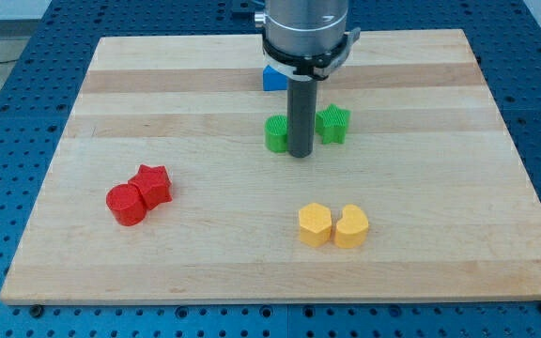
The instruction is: Push green star diagonally to green circle
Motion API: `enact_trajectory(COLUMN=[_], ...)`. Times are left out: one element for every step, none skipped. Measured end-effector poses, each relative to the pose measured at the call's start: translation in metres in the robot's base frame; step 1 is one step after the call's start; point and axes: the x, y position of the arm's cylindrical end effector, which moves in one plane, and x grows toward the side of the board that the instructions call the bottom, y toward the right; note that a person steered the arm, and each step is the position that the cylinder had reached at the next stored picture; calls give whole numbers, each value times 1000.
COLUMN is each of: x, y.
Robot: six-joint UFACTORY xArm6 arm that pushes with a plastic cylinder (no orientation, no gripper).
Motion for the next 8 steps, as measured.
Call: enact_trajectory(x=[-17,-40,-67,-51,-43,-83,-98,-92], y=[37,79,97,93,116,101,75,72])
